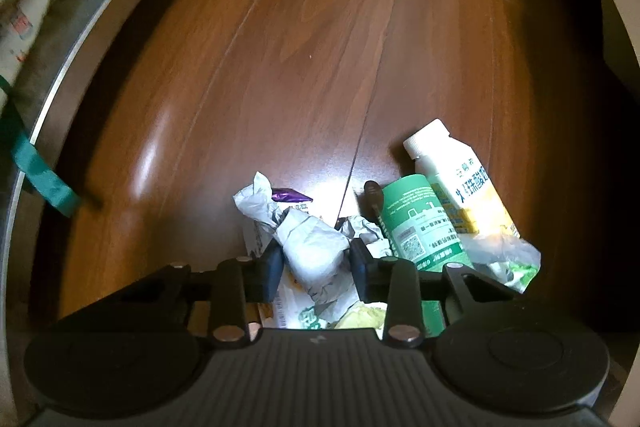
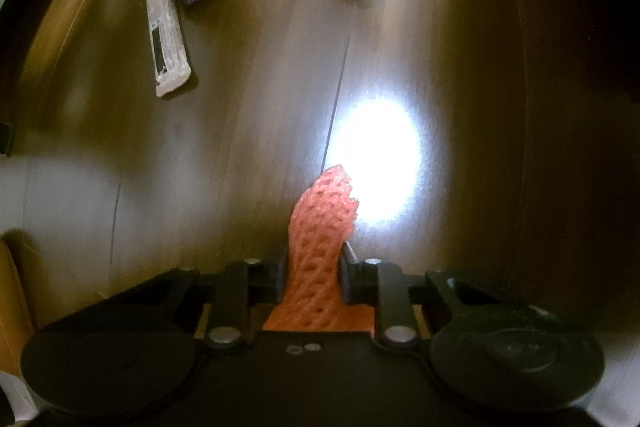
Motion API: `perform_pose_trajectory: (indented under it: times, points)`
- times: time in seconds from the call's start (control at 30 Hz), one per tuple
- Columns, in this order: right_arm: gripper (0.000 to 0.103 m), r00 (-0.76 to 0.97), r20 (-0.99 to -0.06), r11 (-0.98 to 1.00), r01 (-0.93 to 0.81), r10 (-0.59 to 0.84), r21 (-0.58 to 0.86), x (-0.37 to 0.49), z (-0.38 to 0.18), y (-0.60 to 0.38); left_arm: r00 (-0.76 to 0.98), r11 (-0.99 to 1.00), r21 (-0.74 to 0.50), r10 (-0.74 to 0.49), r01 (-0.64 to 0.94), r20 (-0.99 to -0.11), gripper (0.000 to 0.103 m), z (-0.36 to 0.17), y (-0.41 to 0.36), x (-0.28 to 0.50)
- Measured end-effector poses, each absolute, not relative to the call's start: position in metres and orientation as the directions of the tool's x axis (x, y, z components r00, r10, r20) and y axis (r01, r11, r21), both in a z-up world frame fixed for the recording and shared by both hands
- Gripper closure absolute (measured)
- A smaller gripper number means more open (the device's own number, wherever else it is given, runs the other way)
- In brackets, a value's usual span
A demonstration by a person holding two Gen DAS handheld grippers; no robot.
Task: Collect trash
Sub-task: 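Grasp the white tissue with the left tool while the right tool grasps the orange foam net, then carry the tissue and foam net with both tools over the wastebasket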
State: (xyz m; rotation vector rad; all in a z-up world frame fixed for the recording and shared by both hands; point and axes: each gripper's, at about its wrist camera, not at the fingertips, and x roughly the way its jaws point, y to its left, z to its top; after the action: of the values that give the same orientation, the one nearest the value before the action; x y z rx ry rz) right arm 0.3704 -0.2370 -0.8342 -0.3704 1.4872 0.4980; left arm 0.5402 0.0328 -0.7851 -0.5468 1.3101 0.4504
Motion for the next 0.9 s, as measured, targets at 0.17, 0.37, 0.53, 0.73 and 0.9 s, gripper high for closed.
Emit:
perform_pose_trajectory:
  times: [0.17,0.37,0.53,0.73,0.9]
  points:
    - [0.081,0.029,-0.993,0.853,-0.515,0.114,0.083,0.374,-0.800,-0.236,0.230,0.799,-0.133,0.007,-0.587,-0.973,0.071,-0.759,0.033,0.527]
    - [0.081,0.067,-0.982,0.862,-0.491,0.178,0.123,0.381,-0.717,-0.235,0.231,0.808,-0.124,0.016,-0.576,-0.973,0.071,-0.697,0.034,0.499]
    - [0.081,0.106,-0.966,0.856,-0.494,0.235,0.154,0.390,-0.617,-0.235,0.223,0.834,-0.119,0.005,-0.538,-0.975,0.071,-0.624,0.028,0.466]
    - [0.081,0.151,-0.935,0.836,-0.510,0.321,0.204,0.403,-0.486,-0.225,0.247,0.853,-0.158,-0.035,-0.497,-0.968,0.071,-0.508,0.026,0.426]
    - [0.081,0.194,-0.904,0.798,-0.563,0.381,0.216,0.405,-0.384,-0.201,0.301,0.884,-0.167,-0.032,-0.437,-0.953,0.071,-0.407,0.033,0.405]
